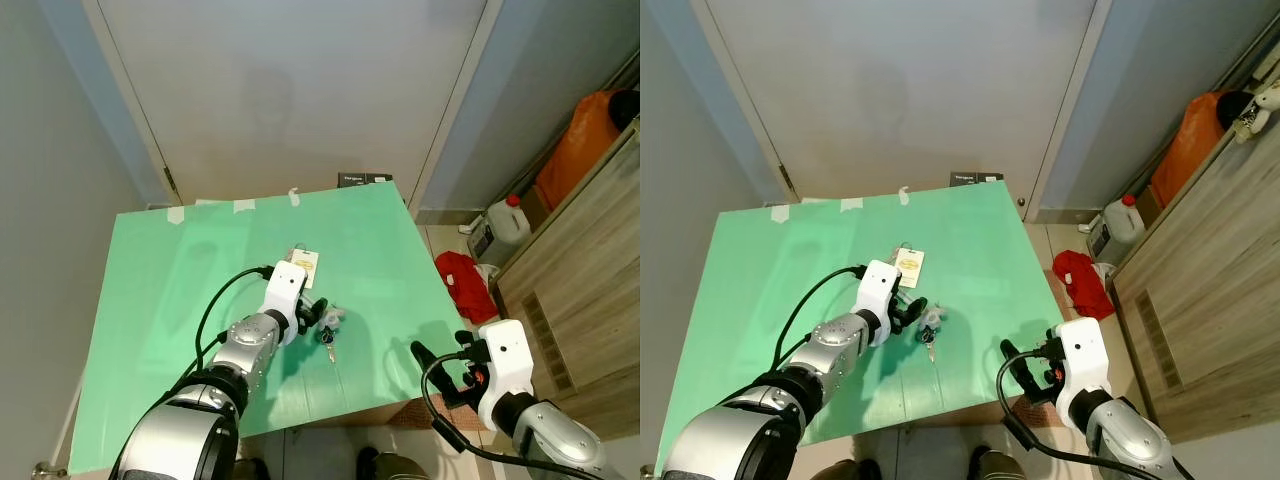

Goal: Hang keys on a hook

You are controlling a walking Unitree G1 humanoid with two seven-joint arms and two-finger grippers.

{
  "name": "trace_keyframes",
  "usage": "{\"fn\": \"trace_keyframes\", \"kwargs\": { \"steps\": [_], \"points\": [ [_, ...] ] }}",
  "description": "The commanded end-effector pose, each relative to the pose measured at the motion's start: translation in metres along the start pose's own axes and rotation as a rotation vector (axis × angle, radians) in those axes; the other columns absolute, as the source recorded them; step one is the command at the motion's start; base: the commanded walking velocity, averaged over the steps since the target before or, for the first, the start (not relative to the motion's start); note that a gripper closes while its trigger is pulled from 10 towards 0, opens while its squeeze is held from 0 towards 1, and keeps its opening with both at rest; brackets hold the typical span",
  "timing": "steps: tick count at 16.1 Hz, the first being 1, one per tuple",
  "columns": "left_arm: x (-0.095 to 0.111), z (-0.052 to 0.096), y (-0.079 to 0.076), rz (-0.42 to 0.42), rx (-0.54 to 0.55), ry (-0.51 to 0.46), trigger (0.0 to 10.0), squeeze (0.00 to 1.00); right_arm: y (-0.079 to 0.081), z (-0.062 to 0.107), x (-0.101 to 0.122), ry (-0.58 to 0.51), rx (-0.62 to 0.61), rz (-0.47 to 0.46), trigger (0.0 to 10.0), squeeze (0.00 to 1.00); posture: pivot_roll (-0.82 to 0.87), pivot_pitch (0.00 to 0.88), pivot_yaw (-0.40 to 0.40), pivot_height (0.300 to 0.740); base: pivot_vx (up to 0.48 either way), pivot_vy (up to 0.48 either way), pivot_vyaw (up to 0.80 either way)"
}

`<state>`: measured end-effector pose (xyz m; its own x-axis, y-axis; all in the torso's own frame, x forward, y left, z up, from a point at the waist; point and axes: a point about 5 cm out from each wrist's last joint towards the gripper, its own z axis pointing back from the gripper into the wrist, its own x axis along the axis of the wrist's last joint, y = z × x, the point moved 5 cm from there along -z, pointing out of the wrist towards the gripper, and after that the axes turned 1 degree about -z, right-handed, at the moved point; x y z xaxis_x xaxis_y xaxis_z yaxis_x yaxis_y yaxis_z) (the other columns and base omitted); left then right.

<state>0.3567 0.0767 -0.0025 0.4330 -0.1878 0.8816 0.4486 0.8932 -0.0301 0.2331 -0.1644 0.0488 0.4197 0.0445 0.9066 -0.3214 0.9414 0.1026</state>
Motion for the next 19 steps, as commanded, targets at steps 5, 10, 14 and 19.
{"fn": "trace_keyframes", "kwargs": {
  "steps": [5, 10, 14, 19],
  "points": [
    [-0.006, -0.002, -0.021, -0.063, -0.087, 0.028, 10.0, 0.00, 0.002, 0.003, 0.000, 0.006, 0.004, 0.000, 10.0, 0.00, -0.27, 0.139, 0.001, 0.740, 0.000, 0.000, 0.00],
    [-0.005, -0.004, -0.028, -0.080, -0.117, 0.038, 10.0, 0.00, 0.001, 0.008, -0.002, 0.012, -0.002, -0.003, 10.0, 0.00, -0.29, 0.149, 0.007, 0.740, 0.000, 0.000, 0.00],
    [-0.011, -0.003, -0.034, -0.052, -0.145, 0.056, 10.0, 0.00, 0.001, 0.012, -0.004, 0.024, -0.005, -0.004, 10.0, 0.00, -0.30, 0.160, 0.001, 0.740, 0.000, 0.000, 0.00],
    [-0.018, -0.002, -0.037, -0.055, -0.171, 0.094, 10.0, 0.00, 0.001, 0.013, -0.005, 0.031, -0.004, -0.003, 10.0, 0.00, -0.29, 0.161, 0.001, 0.740, 0.000, 0.000, 0.00]
  ]
}}
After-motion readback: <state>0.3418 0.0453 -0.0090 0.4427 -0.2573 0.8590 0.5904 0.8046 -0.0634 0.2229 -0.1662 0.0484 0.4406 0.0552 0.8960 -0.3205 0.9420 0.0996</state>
